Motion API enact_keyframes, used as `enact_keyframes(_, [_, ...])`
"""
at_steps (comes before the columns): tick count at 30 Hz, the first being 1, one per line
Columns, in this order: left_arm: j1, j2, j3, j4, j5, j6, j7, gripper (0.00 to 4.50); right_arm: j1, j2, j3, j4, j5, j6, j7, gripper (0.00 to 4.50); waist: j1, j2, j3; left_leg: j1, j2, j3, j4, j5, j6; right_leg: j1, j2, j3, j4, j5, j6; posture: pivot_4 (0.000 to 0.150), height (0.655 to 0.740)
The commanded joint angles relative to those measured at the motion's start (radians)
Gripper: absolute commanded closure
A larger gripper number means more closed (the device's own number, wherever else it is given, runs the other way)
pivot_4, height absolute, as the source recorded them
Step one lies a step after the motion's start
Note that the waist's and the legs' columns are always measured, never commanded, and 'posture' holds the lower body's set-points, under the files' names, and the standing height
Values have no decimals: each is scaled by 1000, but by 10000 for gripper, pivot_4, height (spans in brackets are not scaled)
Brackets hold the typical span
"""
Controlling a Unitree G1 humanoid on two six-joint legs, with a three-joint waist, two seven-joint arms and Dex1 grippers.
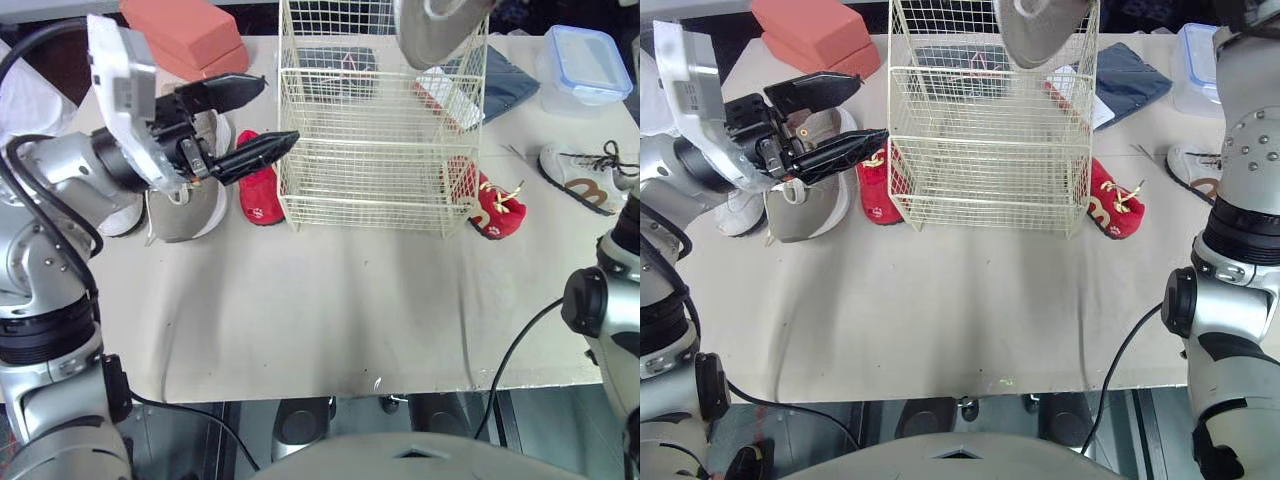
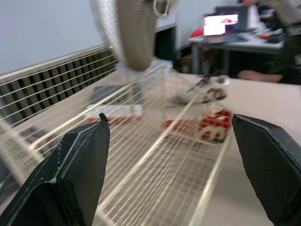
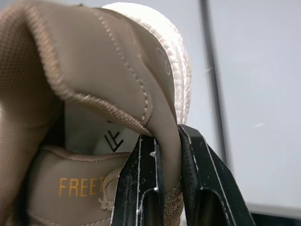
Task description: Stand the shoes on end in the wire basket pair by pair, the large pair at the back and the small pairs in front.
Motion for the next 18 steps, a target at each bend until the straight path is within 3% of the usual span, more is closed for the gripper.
enact_keyframes(1, [6,5,39,-75,-48,25,52,636,-14,5,30,-10,-140,-95,6,45000,-3,0,0,0,0,0,0,0,0,0,0,1,0,0,0,1500,6860])
enact_keyframes(9, [14,27,40,-94,-69,35,78,636,38,59,120,-6,-316,-81,2,45000,-17,0,0,0,0,0,0,0,0,-1,0,1,1,0,0,1500,6860])
enact_keyframes(18, [27,45,63,-81,-79,42,104,636,142,-1,192,-25,-411,144,52,45000,-9,0,0,0,0,-1,0,0,0,0,0,0,0,0,0,1500,6860])
